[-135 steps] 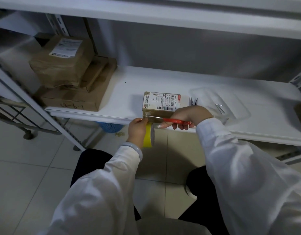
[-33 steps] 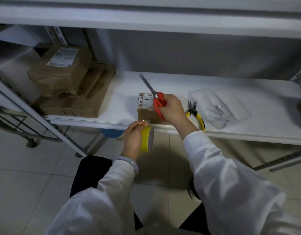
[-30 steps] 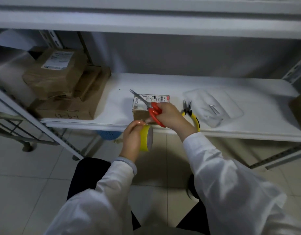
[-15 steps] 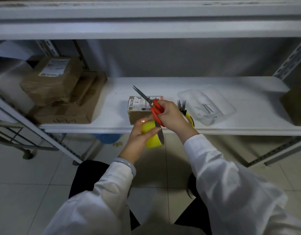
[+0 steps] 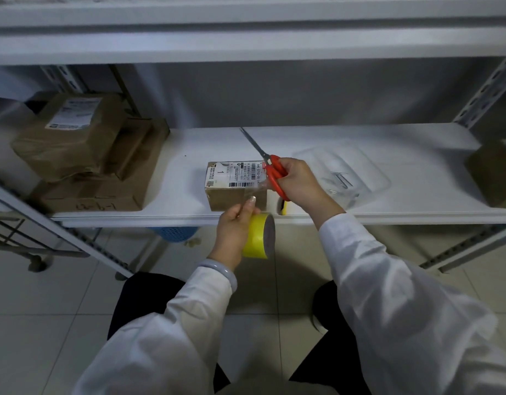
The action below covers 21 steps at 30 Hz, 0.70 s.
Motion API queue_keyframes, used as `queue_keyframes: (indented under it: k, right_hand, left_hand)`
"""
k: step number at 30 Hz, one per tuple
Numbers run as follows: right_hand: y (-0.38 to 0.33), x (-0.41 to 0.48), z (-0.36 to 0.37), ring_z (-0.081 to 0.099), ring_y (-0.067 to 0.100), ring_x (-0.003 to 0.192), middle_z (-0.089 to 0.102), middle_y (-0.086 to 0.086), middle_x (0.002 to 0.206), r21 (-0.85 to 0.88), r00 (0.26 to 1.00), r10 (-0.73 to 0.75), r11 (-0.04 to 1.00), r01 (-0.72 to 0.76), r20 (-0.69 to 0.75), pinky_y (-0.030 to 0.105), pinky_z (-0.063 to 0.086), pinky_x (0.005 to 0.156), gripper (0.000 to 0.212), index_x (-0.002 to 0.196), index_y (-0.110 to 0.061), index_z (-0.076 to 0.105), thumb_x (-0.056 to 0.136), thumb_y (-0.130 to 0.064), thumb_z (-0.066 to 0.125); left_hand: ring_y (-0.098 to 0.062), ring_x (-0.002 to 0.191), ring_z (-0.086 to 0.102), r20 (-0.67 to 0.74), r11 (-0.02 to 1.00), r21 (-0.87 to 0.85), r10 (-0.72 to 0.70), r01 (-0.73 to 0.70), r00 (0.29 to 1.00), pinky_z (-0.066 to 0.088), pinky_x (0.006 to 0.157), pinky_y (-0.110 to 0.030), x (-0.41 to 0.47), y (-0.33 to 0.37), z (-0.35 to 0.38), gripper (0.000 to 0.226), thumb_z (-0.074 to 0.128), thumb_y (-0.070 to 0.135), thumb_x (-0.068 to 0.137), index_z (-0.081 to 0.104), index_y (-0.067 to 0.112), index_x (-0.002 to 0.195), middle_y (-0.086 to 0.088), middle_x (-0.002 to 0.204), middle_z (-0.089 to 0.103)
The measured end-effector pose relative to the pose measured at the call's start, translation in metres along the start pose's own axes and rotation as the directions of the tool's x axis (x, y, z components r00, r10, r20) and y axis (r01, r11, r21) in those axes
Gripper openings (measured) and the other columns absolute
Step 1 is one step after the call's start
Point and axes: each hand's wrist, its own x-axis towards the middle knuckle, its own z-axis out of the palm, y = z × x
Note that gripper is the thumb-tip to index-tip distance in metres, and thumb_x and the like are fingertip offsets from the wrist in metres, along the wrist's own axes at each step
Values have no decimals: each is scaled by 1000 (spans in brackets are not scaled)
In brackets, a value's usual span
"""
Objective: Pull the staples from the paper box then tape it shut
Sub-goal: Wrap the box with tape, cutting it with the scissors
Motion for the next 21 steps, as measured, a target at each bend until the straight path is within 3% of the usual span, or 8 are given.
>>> queue_keyframes:
  k: [4, 9, 12, 14, 17, 21]
  right_hand:
    - [5, 6, -5, 53, 15, 60, 58, -1, 67, 87, 994, 87, 992, -93, 62, 31, 48, 68, 23, 68, -18, 57, 76, -8, 75]
    - [14, 21, -1, 53, 8, 62, 57, -8, 68, 60, 993, 116, 991, -118, 30, 24, 45, 65, 28, 67, -25, 54, 78, -9, 74]
    - [18, 29, 4, 52, 2, 61, 56, -11, 67, 37, 996, 94, 995, -94, -6, 17, 42, 59, 30, 66, -26, 52, 79, -10, 74]
    - [20, 31, 7, 56, 5, 68, 60, -10, 74, 23, 997, 78, 997, -78, -12, 18, 48, 65, 24, 71, -24, 57, 78, -8, 74]
    - [23, 32, 10, 59, 12, 79, 63, -7, 80, 21, 997, 71, 997, -71, -12, 26, 50, 77, 23, 90, -18, 64, 75, -4, 74]
    - [24, 34, 11, 61, 13, 83, 65, -3, 88, 8, 997, 75, 997, -75, -5, 26, 50, 78, 26, 98, -12, 66, 74, -4, 75]
  left_hand:
    - [-21, 80, 55, -44, 1000, 15, -13, 13, 999, 46, 87, -41, 11, -2, 7, 35, 55, 33, 91, 61, 20, 60, 1, 69, 61]
    - [-16, 76, 53, -77, 1000, -10, -11, 10, 997, 40, 75, -28, 21, 0, 14, 34, 54, 29, 93, 60, 18, 61, 3, 69, 60]
    - [-11, 72, 52, -85, 1000, -15, -10, 9, 996, 40, 71, -25, 27, 2, 17, 29, 53, 27, 94, 65, 8, 74, 0, 75, 62]
    - [-10, 74, 52, -89, 1000, -8, 9, -10, 996, 40, 68, -20, 28, 3, 18, 30, 52, 25, 94, 68, 0, 91, -3, 86, 63]
    - [-7, 74, 52, -97, 1000, 4, 31, -31, 995, 39, 67, -17, 30, 0, 16, 32, 52, 25, 94, 67, -3, 98, -4, 91, 62]
    - [-5, 68, 52, -88, 1000, 24, 18, -16, 996, 38, 74, -23, 29, -1, 15, 27, 52, 24, 94, 64, 8, 76, 1, 76, 61]
